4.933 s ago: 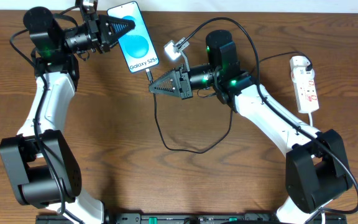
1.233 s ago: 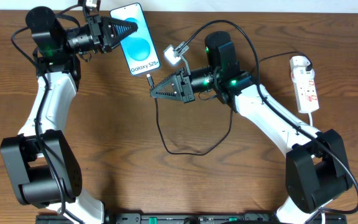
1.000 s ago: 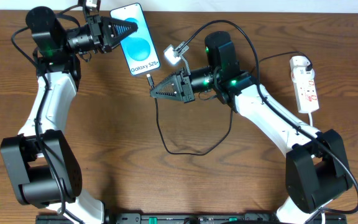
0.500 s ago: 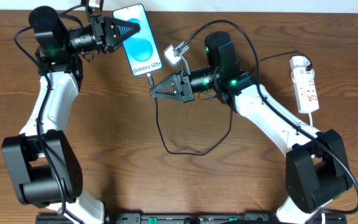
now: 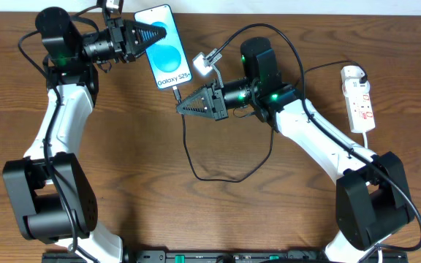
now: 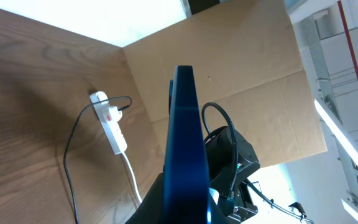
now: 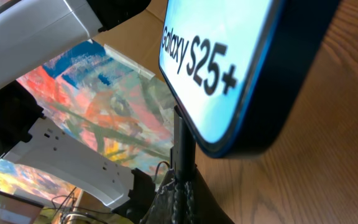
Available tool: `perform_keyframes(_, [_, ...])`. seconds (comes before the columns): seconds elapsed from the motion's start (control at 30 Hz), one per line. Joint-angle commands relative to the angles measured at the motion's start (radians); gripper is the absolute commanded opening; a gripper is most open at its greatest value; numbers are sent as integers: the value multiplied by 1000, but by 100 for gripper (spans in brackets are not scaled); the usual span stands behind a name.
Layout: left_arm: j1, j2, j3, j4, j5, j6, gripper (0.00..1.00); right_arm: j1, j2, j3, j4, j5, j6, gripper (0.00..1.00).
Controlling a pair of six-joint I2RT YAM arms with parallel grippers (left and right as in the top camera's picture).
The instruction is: Plug charger to phone and switch on socket
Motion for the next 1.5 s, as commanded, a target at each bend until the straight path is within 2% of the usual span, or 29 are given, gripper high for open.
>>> perform_keyframes(0.0, [-2,-4,10,5,7,18,8,-4,-24,-3,6,2,2,1])
perform_keyframes(0.57, [-2,-4,10,4,17,33,7,-35,-24,-3,27,2,17,1])
perform_keyframes(1.47, [-2,-4,10,5,17,33,7,-4,-24,-3,39,29,21,1])
